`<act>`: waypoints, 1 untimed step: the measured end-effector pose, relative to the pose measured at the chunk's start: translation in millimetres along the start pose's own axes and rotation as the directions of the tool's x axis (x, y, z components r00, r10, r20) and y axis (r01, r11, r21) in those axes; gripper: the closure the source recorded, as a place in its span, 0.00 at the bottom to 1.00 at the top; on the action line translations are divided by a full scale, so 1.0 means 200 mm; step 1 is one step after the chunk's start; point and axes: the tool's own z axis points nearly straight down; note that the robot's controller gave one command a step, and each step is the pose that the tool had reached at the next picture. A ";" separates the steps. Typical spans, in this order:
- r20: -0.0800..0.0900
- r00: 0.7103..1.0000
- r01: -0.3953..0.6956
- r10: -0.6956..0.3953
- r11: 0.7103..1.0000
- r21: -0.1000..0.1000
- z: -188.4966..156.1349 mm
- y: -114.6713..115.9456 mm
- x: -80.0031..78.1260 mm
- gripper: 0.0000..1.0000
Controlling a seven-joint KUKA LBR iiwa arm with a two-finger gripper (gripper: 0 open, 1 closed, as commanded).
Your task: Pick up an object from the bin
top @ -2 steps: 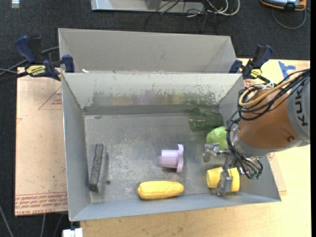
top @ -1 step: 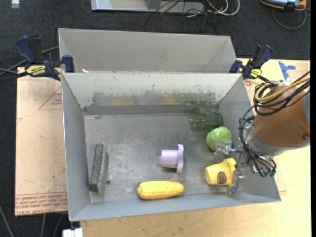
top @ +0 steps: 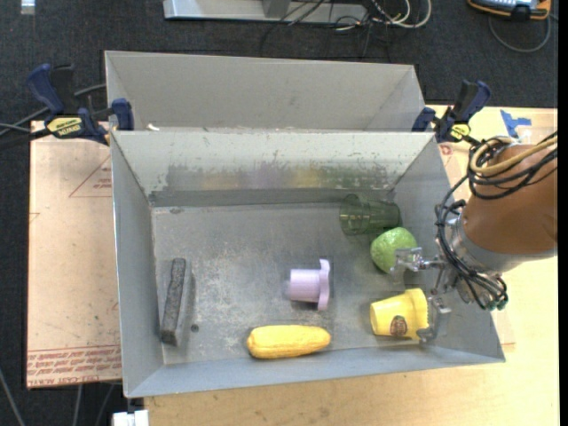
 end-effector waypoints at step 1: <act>-0.002 0.993 0.120 -0.120 0.993 -0.004 0.32 -0.03 -0.01 0.00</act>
Offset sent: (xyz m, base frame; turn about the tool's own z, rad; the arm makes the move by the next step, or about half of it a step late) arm -0.0090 -0.0037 -0.0628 -0.1288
